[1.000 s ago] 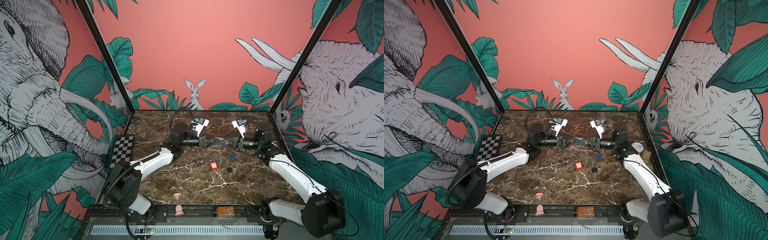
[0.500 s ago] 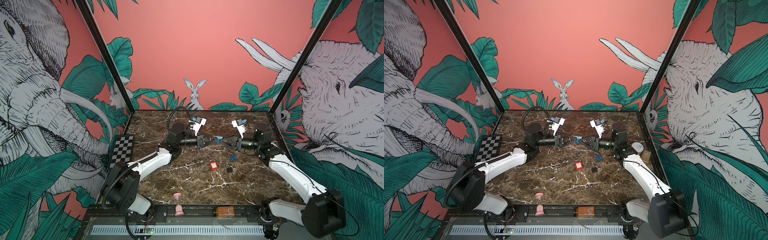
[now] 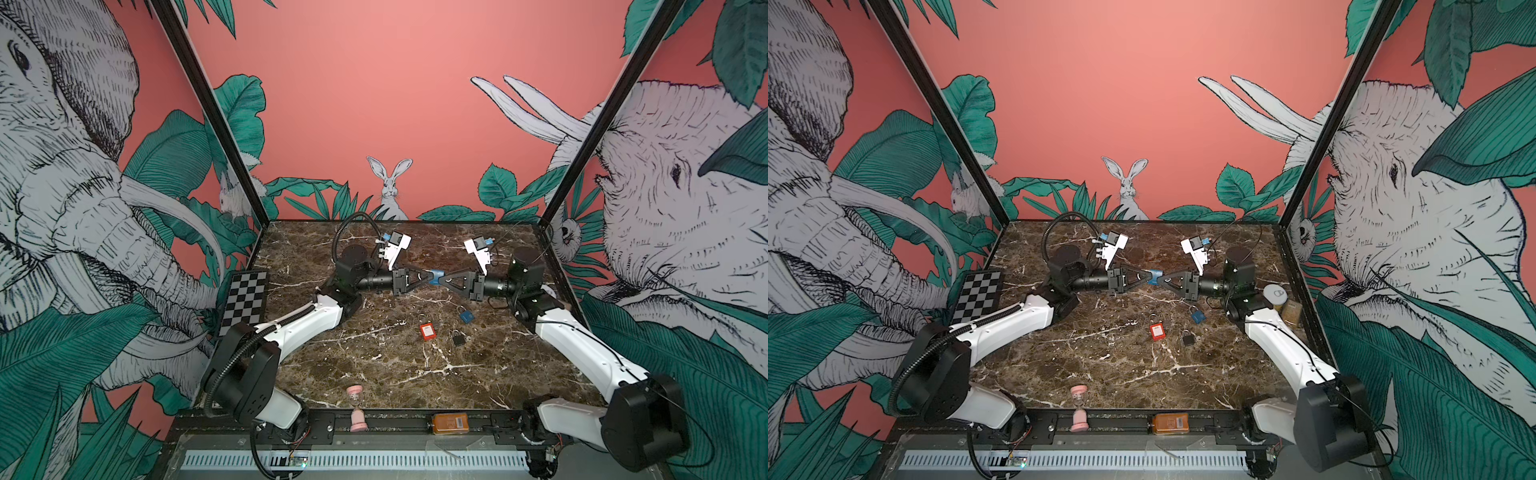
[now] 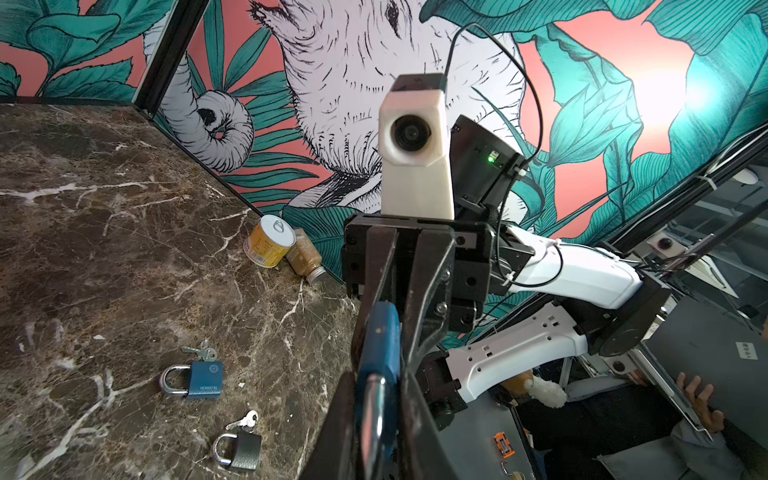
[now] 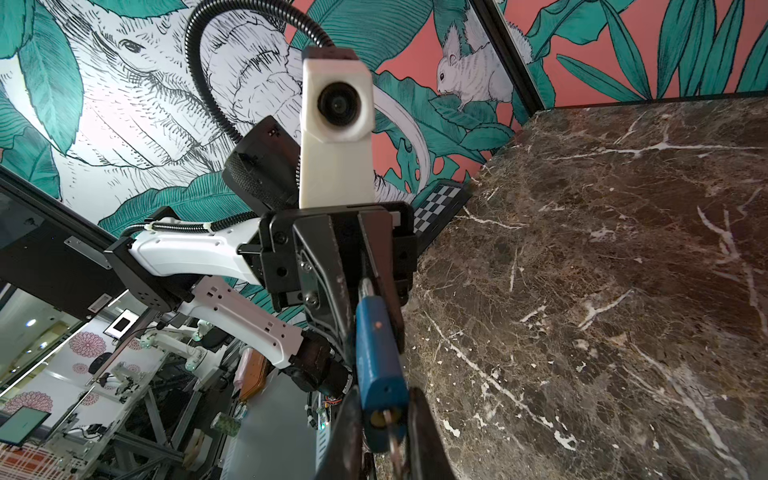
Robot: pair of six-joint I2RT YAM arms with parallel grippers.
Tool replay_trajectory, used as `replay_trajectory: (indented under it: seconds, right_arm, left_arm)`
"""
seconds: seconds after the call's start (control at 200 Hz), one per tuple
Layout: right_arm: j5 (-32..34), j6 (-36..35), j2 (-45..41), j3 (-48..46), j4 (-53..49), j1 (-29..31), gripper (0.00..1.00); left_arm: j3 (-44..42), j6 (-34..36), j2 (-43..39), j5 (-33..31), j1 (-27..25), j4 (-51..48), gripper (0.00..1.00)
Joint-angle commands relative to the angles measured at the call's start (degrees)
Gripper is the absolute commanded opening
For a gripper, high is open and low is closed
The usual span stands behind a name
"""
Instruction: Lock with the key
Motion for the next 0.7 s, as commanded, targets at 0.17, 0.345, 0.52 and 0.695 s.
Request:
replay_trajectory:
  seconds: [0.17, 0.345, 0.52, 0.695]
  right_arm:
    - [-0.5, 0.5, 0.3, 0.1, 3.9, 1.1, 0.0]
    - [-0.4, 0.2, 0.5, 0.1, 3.4, 1.3, 0.0]
    - [1.7, -0.5, 0.7, 0.4, 1.6, 1.3, 0.0]
    - [3.1, -2.6, -0.5, 1.1, -3.0, -0.3, 0.21]
  left_arm:
    - [0.7, -0.5, 0.1, 1.2, -0.6, 2.8, 0.26]
    - [0.7, -0.4, 0.1, 1.1, -0.6, 2.8, 0.22]
    - [0.4, -0.6, -0.1, 1.3, -0.6, 2.9, 0.0]
    - [-0.6, 0.2, -1.0, -0.4, -0.1, 2.3, 0.0]
